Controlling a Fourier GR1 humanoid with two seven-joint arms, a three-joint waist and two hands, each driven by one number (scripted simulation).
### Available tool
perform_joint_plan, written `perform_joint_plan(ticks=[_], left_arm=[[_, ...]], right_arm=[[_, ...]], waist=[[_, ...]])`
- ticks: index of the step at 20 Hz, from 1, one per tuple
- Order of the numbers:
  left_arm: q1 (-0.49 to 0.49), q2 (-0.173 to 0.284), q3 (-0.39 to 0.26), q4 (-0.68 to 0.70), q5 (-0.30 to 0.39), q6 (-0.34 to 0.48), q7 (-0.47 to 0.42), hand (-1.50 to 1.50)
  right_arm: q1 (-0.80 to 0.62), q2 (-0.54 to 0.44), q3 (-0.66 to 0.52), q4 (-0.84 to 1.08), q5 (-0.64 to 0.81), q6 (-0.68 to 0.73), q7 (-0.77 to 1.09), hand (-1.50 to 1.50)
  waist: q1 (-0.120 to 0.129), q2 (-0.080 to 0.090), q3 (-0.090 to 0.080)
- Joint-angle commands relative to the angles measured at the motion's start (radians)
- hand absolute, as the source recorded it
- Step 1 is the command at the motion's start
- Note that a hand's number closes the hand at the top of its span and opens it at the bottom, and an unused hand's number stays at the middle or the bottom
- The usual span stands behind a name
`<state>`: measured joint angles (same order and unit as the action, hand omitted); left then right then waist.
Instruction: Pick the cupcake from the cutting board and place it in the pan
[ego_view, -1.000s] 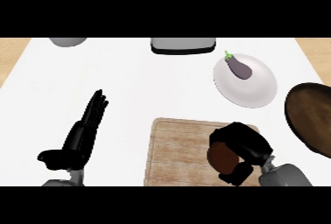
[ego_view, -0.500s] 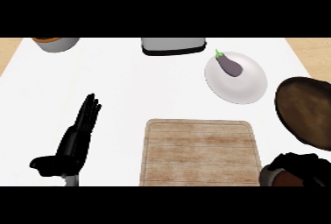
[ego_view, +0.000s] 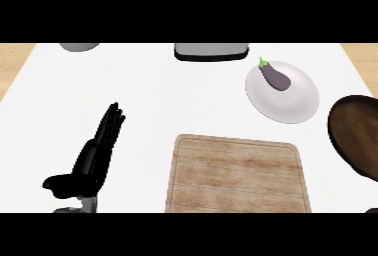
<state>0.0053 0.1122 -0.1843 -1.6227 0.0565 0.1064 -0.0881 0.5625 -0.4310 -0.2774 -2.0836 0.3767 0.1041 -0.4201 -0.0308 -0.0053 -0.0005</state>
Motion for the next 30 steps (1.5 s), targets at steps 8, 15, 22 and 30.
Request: perform_joint_plan(ticks=[8,15,22,30], left_arm=[[-0.028,-0.009,0.007,0.078,0.000,-0.052,-0.043,0.00],[-0.051,-0.041,-0.013,0.062,-0.039,-0.018,-0.034,0.00],[-0.064,-0.028,0.020,0.090,0.002,-0.066,-0.039,0.00],[-0.061,-0.030,-0.015,0.068,-0.028,-0.074,-0.049,0.00]], right_arm=[[-0.375,-0.051,-0.184,0.489,-0.090,-0.028,-0.037,1.50],[-0.633,-0.115,-0.248,0.863,-0.004,-0.208,-0.198,1.50],[-0.941,-0.203,-0.282,1.346,-0.026,-0.250,-0.357,1.50],[-1.023,-0.297,-0.103,1.606,0.196,-0.206,-0.213,-1.50]], waist=[[0.041,0.008,0.001],[0.046,0.009,0.002],[0.060,0.015,0.003],[0.097,0.028,0.002]])
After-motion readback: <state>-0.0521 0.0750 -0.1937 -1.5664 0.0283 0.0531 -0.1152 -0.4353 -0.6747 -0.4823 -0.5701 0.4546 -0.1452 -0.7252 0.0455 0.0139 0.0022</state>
